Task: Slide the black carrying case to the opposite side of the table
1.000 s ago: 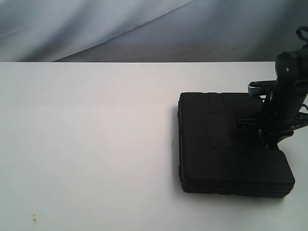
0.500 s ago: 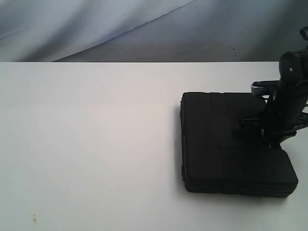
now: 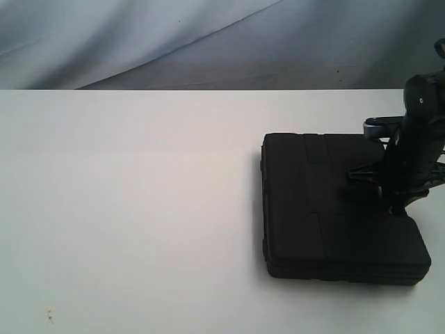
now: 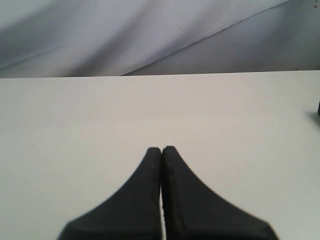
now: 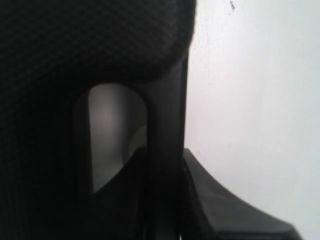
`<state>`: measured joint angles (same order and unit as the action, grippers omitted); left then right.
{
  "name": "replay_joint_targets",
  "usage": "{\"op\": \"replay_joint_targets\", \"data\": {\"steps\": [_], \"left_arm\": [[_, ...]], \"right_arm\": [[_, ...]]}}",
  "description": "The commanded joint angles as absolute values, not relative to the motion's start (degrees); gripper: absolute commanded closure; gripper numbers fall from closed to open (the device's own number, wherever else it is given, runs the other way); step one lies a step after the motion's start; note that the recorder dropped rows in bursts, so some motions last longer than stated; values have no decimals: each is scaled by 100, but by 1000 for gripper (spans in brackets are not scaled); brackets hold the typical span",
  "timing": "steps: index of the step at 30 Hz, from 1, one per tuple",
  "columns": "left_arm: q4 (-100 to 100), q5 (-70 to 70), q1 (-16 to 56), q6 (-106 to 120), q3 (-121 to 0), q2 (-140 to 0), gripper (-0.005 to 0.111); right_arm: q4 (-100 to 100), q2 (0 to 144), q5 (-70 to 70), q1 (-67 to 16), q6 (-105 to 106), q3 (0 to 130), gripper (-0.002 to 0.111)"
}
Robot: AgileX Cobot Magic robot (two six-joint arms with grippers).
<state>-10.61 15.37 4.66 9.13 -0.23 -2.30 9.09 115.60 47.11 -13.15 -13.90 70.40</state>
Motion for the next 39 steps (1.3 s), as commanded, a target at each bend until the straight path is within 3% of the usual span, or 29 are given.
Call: {"op": "replay_joint_targets", "data": {"steps": [1, 6, 15, 35, 39], "left_arm": [[-1107, 1527, 458, 908, 0, -217, 107], [-1107, 1527, 458, 908, 0, -217, 107], [-1107, 1527, 458, 908, 0, -217, 107], [-1107, 1527, 458, 908, 0, -217, 107], [-1107, 1527, 458, 908, 0, -217, 107]], "right_arm": [[983, 11477, 4559, -1264, -1306, 7046, 108], [984, 11477, 4506, -1264, -1295, 7046, 107], [972, 11477, 4472, -1264, -1295, 7046, 79], [960, 10454, 4392, -1264, -1336, 7046, 79], [937, 10021, 4243, -1264, -1281, 7046, 84]]}}
